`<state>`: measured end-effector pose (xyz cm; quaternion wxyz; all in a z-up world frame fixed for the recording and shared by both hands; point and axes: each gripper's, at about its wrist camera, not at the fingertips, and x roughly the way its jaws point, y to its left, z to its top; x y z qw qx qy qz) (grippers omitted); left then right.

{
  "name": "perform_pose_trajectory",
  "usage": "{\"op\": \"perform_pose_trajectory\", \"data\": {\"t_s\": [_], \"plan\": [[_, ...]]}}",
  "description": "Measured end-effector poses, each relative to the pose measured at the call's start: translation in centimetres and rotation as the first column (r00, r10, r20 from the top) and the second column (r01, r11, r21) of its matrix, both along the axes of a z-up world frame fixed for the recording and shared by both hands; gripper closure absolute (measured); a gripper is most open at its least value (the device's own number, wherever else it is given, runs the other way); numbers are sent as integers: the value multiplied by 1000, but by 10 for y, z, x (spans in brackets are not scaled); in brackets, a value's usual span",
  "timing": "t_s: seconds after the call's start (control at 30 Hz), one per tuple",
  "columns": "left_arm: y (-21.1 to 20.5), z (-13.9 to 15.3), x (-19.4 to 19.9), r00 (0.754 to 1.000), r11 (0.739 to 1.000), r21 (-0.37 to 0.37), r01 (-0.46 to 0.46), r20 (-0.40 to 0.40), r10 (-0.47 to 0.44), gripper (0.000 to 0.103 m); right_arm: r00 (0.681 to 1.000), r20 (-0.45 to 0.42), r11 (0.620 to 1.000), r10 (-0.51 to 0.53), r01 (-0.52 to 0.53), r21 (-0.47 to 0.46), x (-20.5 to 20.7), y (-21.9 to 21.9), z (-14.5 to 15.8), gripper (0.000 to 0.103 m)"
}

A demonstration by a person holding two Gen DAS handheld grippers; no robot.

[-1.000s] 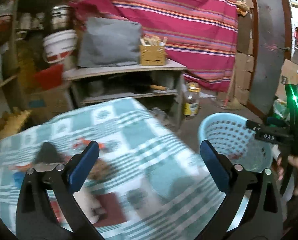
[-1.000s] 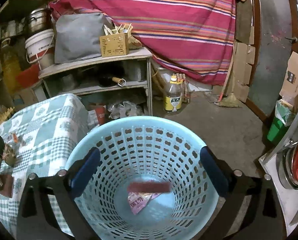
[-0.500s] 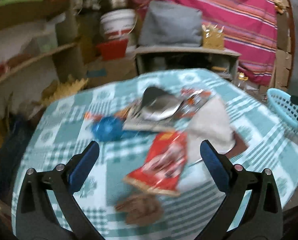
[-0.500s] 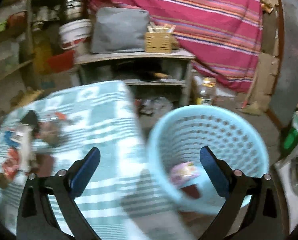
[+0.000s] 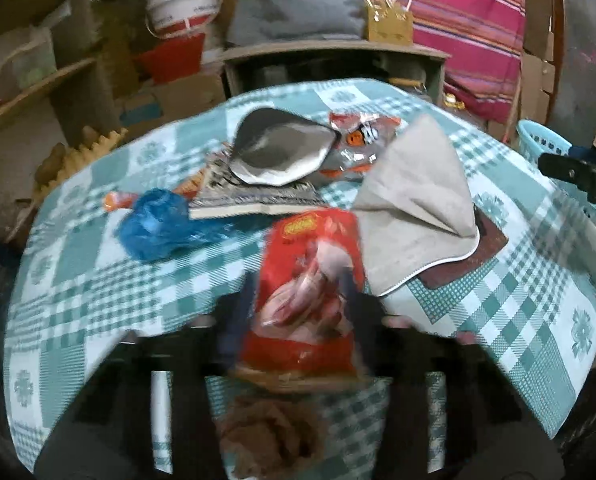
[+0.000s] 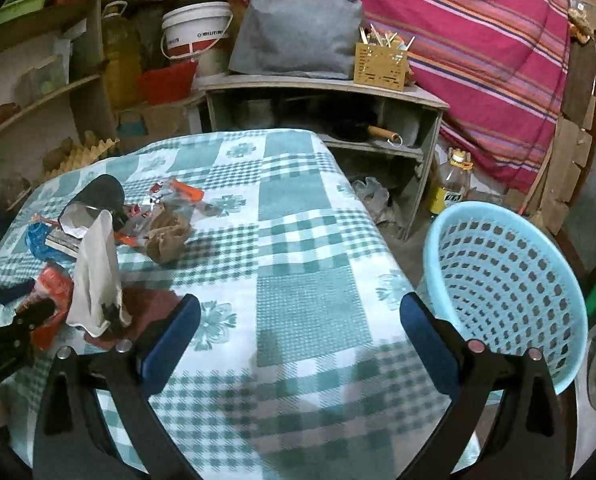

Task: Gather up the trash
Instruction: 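Grasp the red snack bag with the left tool while the right tool grasps the beige cloth, then carry both items over the blue basket and open both tools to drop them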

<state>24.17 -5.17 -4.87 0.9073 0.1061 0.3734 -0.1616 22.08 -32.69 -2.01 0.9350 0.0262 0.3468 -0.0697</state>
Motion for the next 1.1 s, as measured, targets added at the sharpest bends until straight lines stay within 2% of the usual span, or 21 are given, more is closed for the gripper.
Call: {"op": "perform_pose_trajectory", "data": {"t_s": [0.07, 0.17, 0.5, 0.67, 0.83, 0.9, 0.97, 1.0, 1.03, 1.07, 1.1], "plan": [[2, 0, 2, 1000, 1000, -1, -9, 5, 9, 85, 1000, -2, 1000, 7, -7, 11, 3, 3, 0, 5], [14, 7, 3, 999, 999, -30, -38, 21, 38, 90, 1000, 10, 999, 29, -29, 18, 4, 14, 3, 5], [55, 37, -9, 983, 989, -58, -134, 119, 140, 91, 989, 33, 989, 144, -144, 23, 13, 74, 7, 6], [75, 39, -9, 975, 983, -55, -175, 128, 181, 91, 981, 2, 981, 196, -196, -11, 24, 106, -4, 6], [88, 37, -10, 973, 981, -54, -187, 127, 192, 91, 980, -35, 980, 198, -198, -22, 37, 119, -13, 6], [90, 37, -11, 972, 980, -55, -190, 130, 196, 91, 980, -48, 980, 195, -196, -16, 41, 122, -17, 12], [93, 37, -12, 971, 979, -57, -197, 130, 203, 91, 976, -67, 978, 209, -210, -4, 46, 125, -20, 31], [94, 37, -12, 970, 978, -58, -199, 130, 206, 91, 973, -76, 976, 220, -220, 5, 48, 127, -22, 34], [94, 37, -12, 969, 977, -60, -203, 131, 209, 91, 970, -79, 974, 228, -228, 9, 49, 128, -23, 41], [95, 38, -12, 968, 977, -62, -206, 131, 213, 91, 966, -82, 970, 243, -243, 12, 49, 130, -25, 54], [95, 39, -12, 967, 976, -65, -209, 132, 216, 91, 963, -85, 967, 256, -256, 12, 50, 132, -26, 61]]}}
